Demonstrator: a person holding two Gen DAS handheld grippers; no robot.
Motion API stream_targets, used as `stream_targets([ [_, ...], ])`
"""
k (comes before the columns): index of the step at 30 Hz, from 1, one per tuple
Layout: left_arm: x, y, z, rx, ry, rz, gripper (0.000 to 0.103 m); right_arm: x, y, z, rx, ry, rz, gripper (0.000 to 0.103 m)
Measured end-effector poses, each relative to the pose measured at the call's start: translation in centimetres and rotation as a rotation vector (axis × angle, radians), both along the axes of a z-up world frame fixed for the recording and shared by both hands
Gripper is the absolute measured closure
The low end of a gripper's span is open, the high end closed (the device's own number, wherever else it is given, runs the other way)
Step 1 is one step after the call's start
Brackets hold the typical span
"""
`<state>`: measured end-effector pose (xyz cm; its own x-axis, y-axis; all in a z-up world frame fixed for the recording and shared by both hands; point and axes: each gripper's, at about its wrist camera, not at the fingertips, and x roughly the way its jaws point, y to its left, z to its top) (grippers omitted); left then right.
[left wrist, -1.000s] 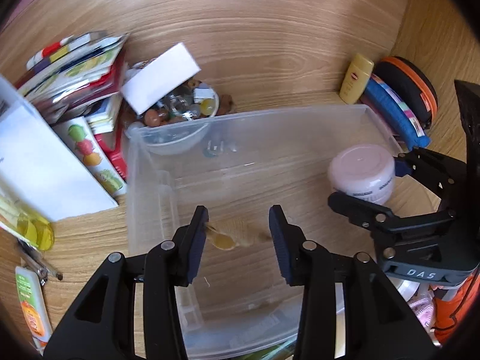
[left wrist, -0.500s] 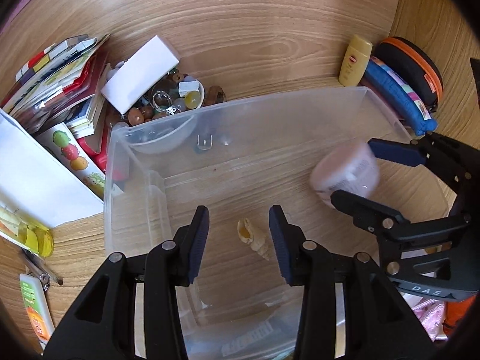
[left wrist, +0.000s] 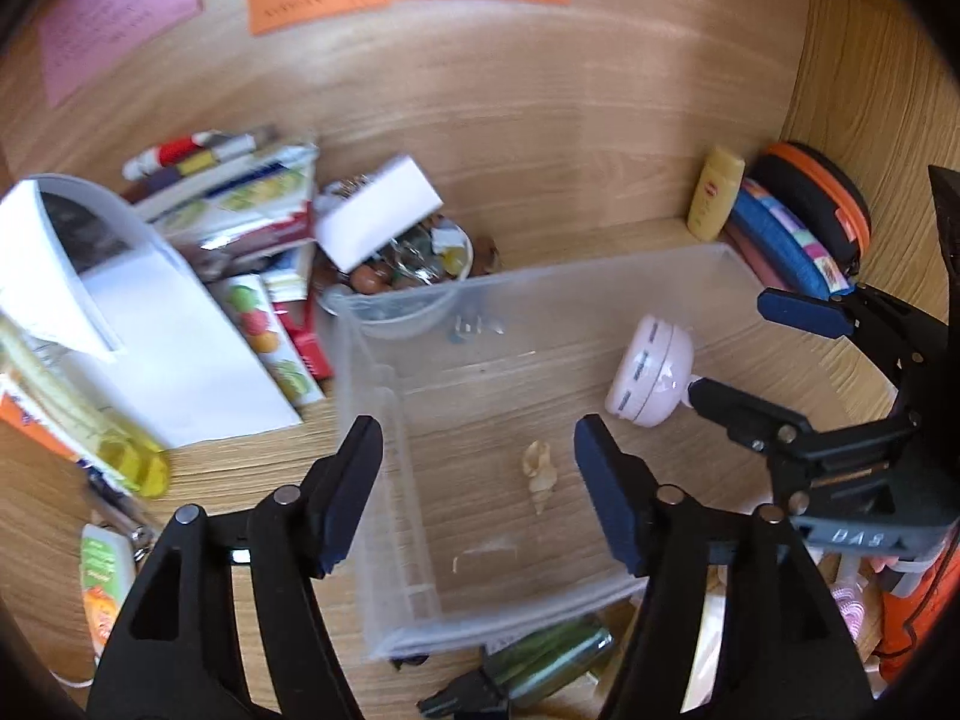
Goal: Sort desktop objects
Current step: 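Carry the seashell and pink case into the clear box and release both, then move the left gripper to the white cloth pouch and the right to the bagged rope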
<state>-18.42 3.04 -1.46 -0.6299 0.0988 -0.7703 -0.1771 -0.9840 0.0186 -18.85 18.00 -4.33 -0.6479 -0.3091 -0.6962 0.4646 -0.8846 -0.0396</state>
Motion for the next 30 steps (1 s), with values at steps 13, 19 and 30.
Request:
stream_targets([
  [13, 5.8, -3.6, 4.3, 0.068, 0.138, 0.075, 0.011, 5.9, 1.8, 4.4, -0.039, 0.125, 0.009, 0.016],
  [19, 9.2, -5.2, 4.7, 0.085, 0.177, 0.098, 0.010, 8.9, 3.6, 5.1, -0.028, 0.181, -0.019, 0.012],
  [30, 13.9, -6.2, 1.8, 0.104, 0.135, 0.128, 0.010, 12.7, 7.0, 2.7, -0.012, 0.141, -0.110, 0.012],
])
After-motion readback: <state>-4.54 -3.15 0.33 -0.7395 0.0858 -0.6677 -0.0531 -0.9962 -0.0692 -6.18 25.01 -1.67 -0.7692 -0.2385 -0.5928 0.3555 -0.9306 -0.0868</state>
